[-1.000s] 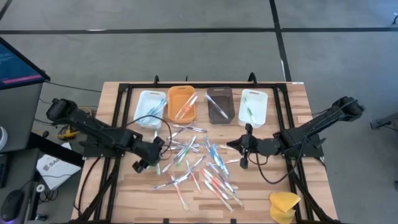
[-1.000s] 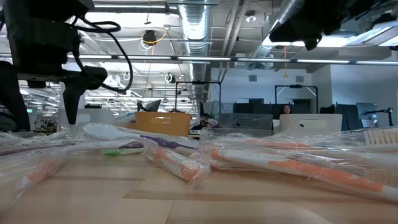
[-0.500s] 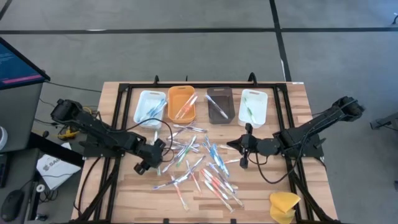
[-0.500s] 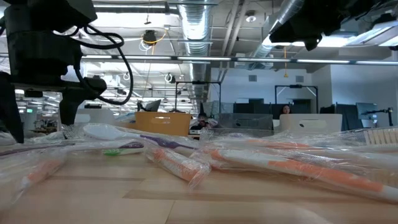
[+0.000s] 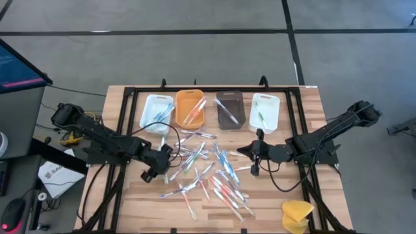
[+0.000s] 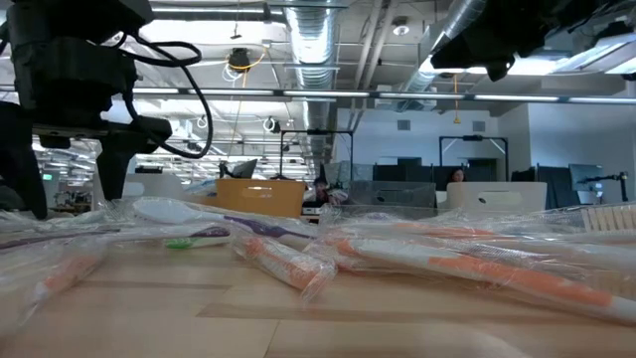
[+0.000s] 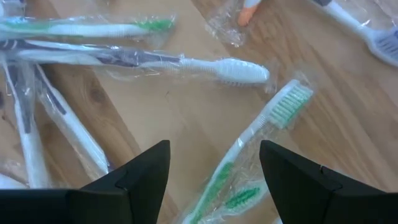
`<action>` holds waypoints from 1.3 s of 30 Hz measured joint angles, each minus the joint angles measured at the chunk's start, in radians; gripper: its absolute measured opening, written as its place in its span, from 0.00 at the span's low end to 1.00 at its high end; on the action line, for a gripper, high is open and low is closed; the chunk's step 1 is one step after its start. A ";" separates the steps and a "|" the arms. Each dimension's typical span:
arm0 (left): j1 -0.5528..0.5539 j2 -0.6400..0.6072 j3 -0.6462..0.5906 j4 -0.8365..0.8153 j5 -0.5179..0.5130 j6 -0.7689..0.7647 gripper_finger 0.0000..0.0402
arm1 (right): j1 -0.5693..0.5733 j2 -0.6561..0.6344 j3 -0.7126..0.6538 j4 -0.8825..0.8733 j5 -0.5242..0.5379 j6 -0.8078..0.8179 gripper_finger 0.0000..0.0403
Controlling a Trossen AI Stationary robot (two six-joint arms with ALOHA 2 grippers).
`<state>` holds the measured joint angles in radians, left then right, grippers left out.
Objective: Pick & Place Toothbrushes
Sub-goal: Put the green toothbrush into right white the bin
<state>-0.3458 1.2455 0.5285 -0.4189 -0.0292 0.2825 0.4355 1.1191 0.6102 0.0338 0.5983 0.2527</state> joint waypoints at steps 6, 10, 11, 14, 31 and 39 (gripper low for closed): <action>0.000 -0.009 -0.001 0.001 0.000 0.000 0.60 | 0.000 0.000 0.000 -0.003 0.000 0.002 0.03; 0.000 -0.009 -0.001 0.001 0.000 0.000 0.60 | 0.001 0.000 0.000 -0.003 0.000 0.002 0.03; 0.000 -0.009 -0.001 0.001 0.000 0.000 0.60 | 0.001 0.000 0.000 -0.003 0.000 0.002 0.03; 0.000 -0.009 -0.001 0.000 0.000 0.000 0.60 | 0.001 0.000 0.000 -0.003 0.000 0.002 0.03; -0.001 -0.009 -0.029 -0.006 0.006 0.000 0.60 | 0.001 0.000 0.000 -0.003 0.000 0.010 0.03; -0.002 -0.009 -0.085 0.051 0.021 0.025 0.60 | 0.001 0.000 0.000 -0.003 0.000 0.011 0.03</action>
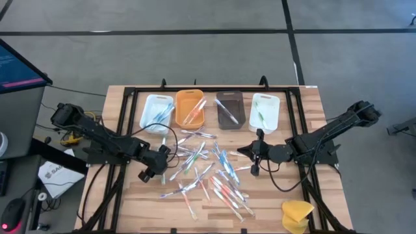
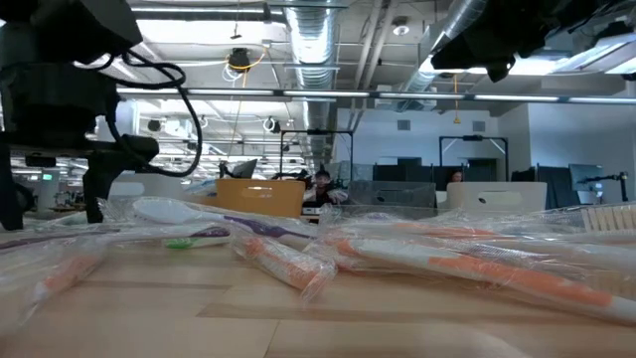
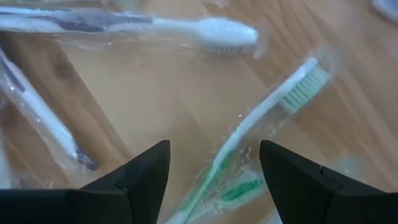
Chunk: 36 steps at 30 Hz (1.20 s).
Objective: Pick & Place Toothbrushes
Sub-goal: Put the green toothbrush into right white the bin
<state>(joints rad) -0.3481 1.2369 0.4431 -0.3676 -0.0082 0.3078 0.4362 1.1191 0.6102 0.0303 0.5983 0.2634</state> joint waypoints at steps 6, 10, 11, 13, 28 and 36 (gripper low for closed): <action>0.001 -0.003 -0.047 0.056 0.009 0.002 0.57 | 0.000 0.000 0.000 0.000 0.000 0.017 0.03; 0.000 -0.002 -0.049 0.069 0.014 0.002 0.48 | 0.000 0.000 0.000 0.000 0.000 0.026 0.03; 0.000 -0.001 -0.049 0.074 0.014 0.002 0.45 | 0.000 0.000 0.000 0.000 0.000 0.026 0.03; 0.000 -0.001 -0.050 0.079 0.024 0.002 0.38 | 0.000 0.000 0.000 0.000 0.000 0.026 0.03; 0.000 0.002 -0.048 0.123 -0.008 0.057 0.05 | -0.001 0.027 -0.001 -0.004 0.000 0.113 0.03; 0.001 -0.027 0.046 0.046 -0.037 0.047 0.04 | -0.016 0.153 -0.001 0.033 0.000 0.068 0.03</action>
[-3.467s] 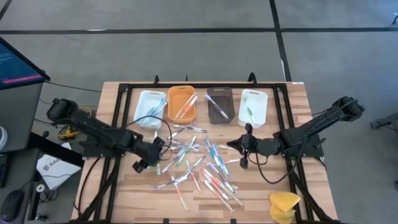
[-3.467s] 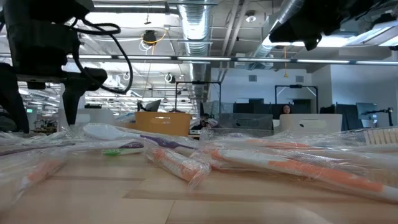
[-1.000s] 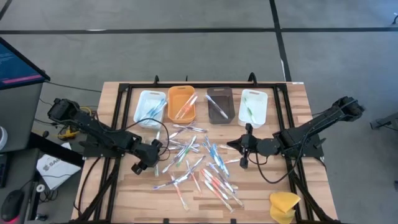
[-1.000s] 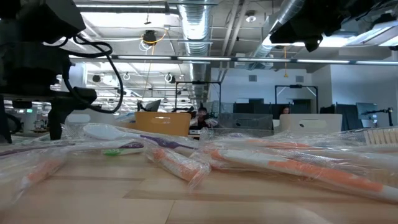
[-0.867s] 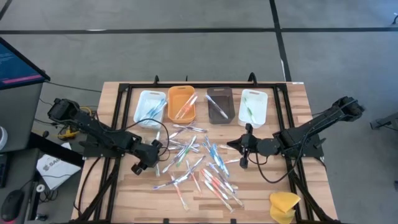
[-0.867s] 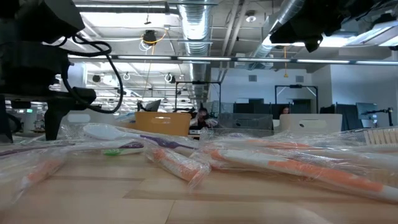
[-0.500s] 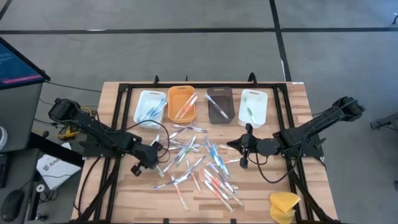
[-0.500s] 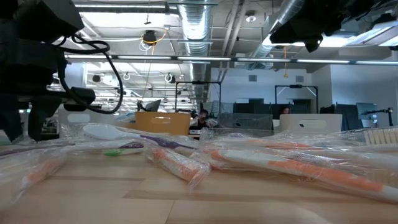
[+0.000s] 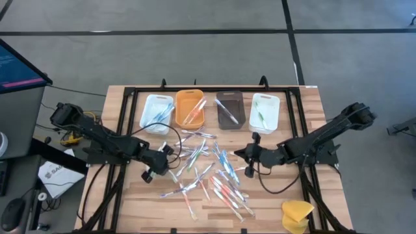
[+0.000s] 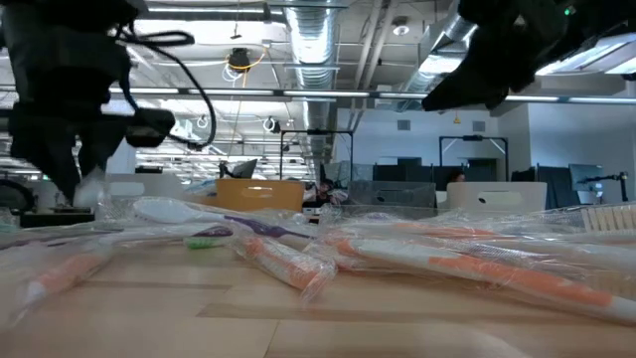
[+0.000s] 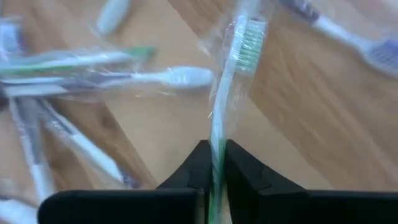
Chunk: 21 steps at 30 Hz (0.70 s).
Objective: Pick & Place Toothbrushes
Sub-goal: Put the green toothbrush into right white the bin
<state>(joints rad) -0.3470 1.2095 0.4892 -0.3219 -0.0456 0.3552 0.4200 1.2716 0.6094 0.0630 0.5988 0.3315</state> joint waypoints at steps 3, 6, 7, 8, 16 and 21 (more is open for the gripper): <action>0.000 -0.040 0.056 -0.107 -0.033 -0.044 0.04 | -0.005 0.052 0.000 0.073 -0.031 -0.066 0.03; 0.000 -0.088 0.095 -0.198 -0.076 -0.068 0.04 | -0.003 0.090 0.000 0.182 -0.054 -0.168 0.03; 0.000 -0.107 0.103 -0.199 -0.083 -0.067 0.04 | -0.003 0.099 0.001 0.219 -0.056 -0.200 0.03; 0.000 -0.128 0.109 -0.193 -0.084 -0.062 0.04 | -0.004 0.107 0.001 0.250 -0.055 -0.227 0.03; 0.034 -0.201 0.072 0.117 -0.007 -0.052 0.04 | -0.013 0.107 0.033 0.312 -0.052 -0.271 0.11; 0.041 -0.182 -0.001 0.436 0.020 -0.014 0.05 | -0.015 0.104 0.045 0.313 -0.055 -0.271 0.16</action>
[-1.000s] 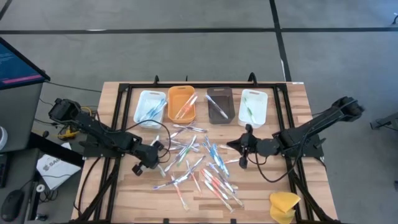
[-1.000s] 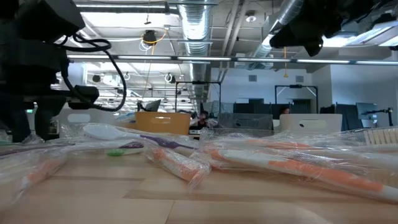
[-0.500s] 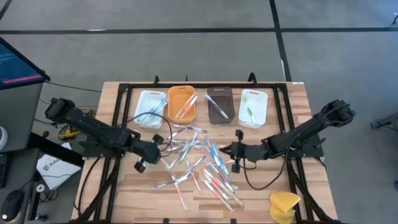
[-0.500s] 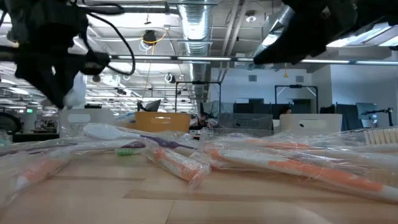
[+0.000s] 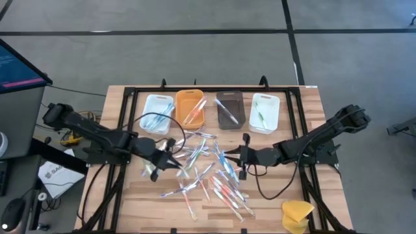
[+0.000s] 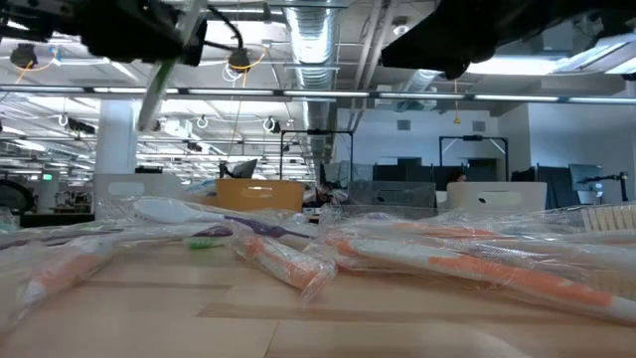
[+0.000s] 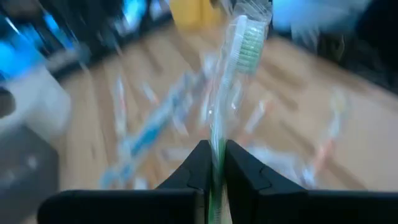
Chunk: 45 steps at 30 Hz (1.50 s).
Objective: Pick & Place Toothbrushes
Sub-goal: Put the green toothbrush into right white the bin
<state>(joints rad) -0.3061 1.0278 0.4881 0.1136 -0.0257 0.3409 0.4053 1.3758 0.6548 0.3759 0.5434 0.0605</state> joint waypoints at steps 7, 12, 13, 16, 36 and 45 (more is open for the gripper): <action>0.014 0.061 -0.092 0.468 0.040 0.016 0.04 | 0.006 0.000 0.035 0.008 0.001 0.009 0.33; 0.055 0.151 -0.109 0.714 0.050 -0.081 0.05 | 0.013 0.007 0.077 0.016 0.003 -0.062 0.53; 0.063 0.176 -0.109 0.753 0.059 -0.093 0.05 | 0.014 0.018 0.084 0.035 0.003 -0.091 0.56; 0.084 0.255 -0.109 0.874 0.086 -0.120 0.04 | 0.017 0.047 0.098 0.104 0.002 -0.202 0.62; 0.188 0.422 -0.104 1.177 0.067 -0.270 0.04 | -0.077 0.281 0.397 0.106 -0.025 -0.281 0.65; 0.192 0.422 -0.103 1.176 0.063 -0.272 0.04 | -0.073 0.335 0.510 0.059 -0.029 -0.304 0.65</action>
<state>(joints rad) -0.1143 1.4494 0.3855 1.2895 0.0376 0.0692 0.3319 1.7111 1.1648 0.4352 0.5148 -0.2436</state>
